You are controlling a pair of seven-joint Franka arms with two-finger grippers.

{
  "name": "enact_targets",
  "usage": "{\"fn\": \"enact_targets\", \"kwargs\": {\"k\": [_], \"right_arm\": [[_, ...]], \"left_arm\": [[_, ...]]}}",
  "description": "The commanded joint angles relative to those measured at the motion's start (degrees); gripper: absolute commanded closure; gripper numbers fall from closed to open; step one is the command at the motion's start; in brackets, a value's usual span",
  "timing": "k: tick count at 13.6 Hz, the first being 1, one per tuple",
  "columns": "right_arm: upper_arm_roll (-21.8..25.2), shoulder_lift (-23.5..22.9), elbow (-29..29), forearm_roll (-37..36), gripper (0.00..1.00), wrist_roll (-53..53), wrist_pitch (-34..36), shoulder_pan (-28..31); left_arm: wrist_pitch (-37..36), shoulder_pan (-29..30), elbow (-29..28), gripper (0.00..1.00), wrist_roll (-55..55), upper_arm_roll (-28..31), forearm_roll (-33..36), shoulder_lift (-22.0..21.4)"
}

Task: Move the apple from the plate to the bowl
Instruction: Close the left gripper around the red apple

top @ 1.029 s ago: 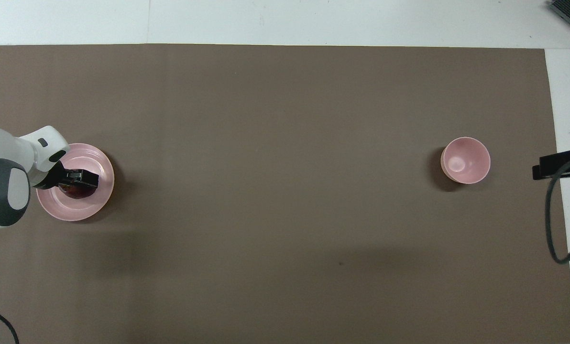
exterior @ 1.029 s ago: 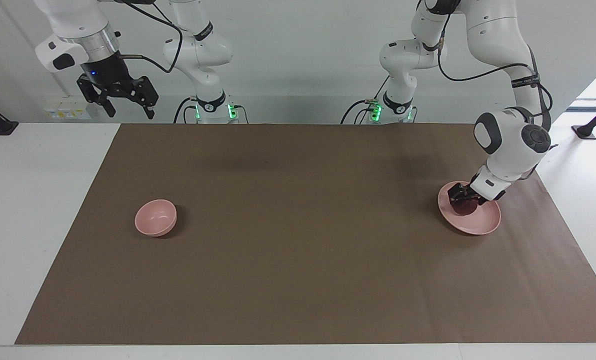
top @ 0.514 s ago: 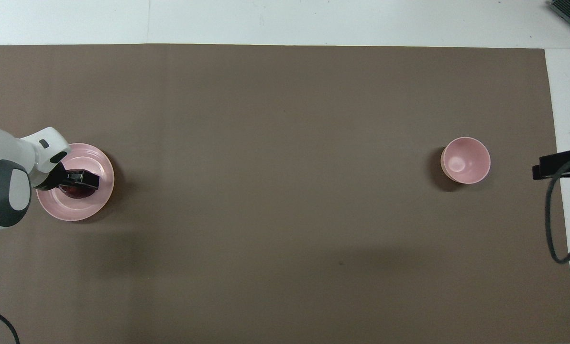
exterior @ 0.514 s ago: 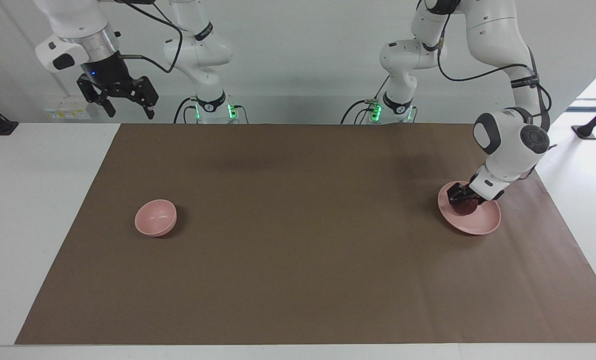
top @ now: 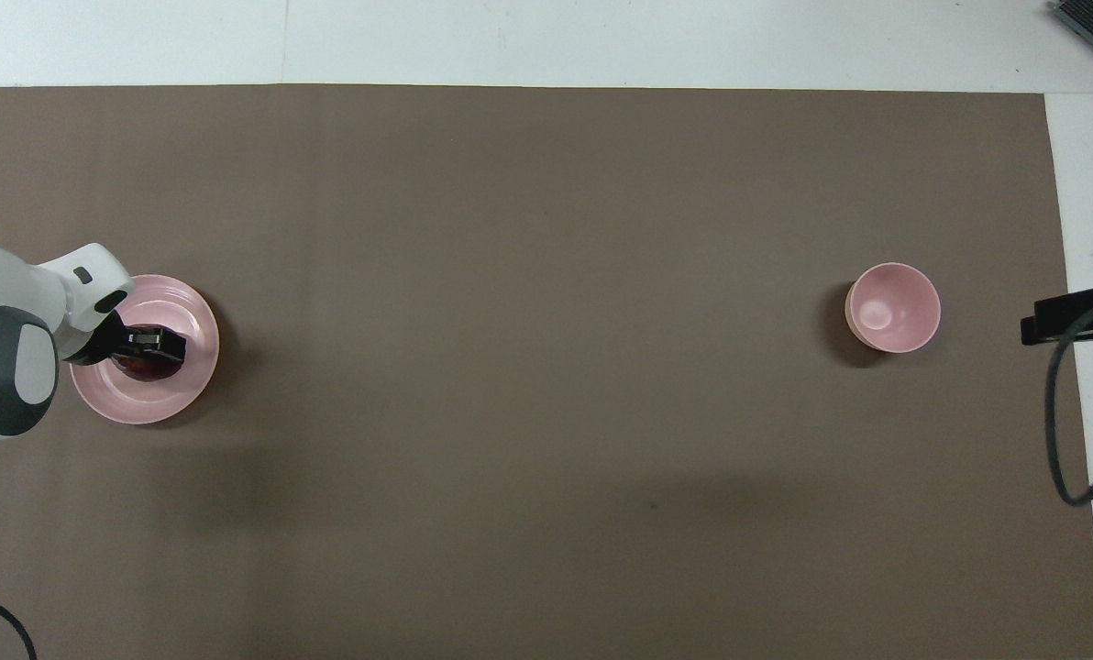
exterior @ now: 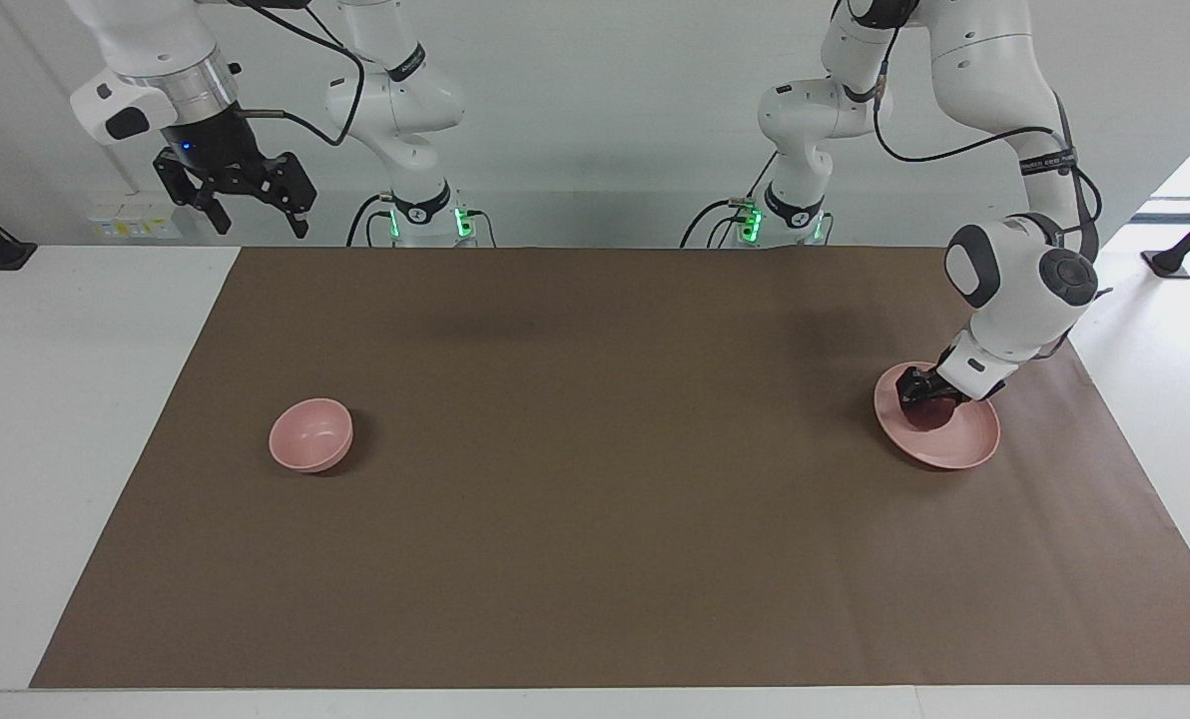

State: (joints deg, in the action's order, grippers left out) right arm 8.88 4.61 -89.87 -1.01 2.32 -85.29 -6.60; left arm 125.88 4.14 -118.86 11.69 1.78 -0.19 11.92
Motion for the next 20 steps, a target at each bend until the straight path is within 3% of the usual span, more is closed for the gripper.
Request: {"fn": "enact_targets", "kwargs": {"k": [1, 9, 11, 12, 13, 15, 20], "right_arm": [[0.09, 1.19, -1.18, 0.39, 0.00, 0.05, 0.21, 0.18], [0.09, 1.19, -1.18, 0.39, 0.00, 0.05, 0.21, 0.18], [0.09, 1.19, -1.18, 0.39, 0.00, 0.05, 0.21, 0.18], [0.09, 1.19, -1.18, 0.39, 0.00, 0.05, 0.21, 0.18], [0.09, 1.19, -1.18, 0.39, 0.00, 0.05, 0.21, 0.18], [0.09, 1.19, -1.18, 0.39, 0.00, 0.14, 0.21, 0.18], [0.09, 1.11, -1.00, 0.31, 0.00, 0.14, 0.04, 0.18]], "left_arm": [[-1.78, 2.26, -0.50, 0.01, 0.61, -0.28, 0.11, -0.85], [-1.60, 1.92, -1.20, 0.00, -0.77, -0.46, 0.11, -1.02], [-1.87, 1.57, -1.02, 0.71, -2.46, -0.46, 0.11, -1.02], [-2.39, 1.57, -0.50, 0.87, -2.55, -0.46, 0.11, -0.94], [-2.39, 1.39, -0.06, 0.87, -3.07, -0.81, 0.11, -0.67], [-4.66, -0.10, 2.56, 1.00, -3.07, -0.81, 0.11, 0.03], [-14.42, -4.48, 13.89, 1.00, -3.25, -0.72, 0.28, 1.52]]}}
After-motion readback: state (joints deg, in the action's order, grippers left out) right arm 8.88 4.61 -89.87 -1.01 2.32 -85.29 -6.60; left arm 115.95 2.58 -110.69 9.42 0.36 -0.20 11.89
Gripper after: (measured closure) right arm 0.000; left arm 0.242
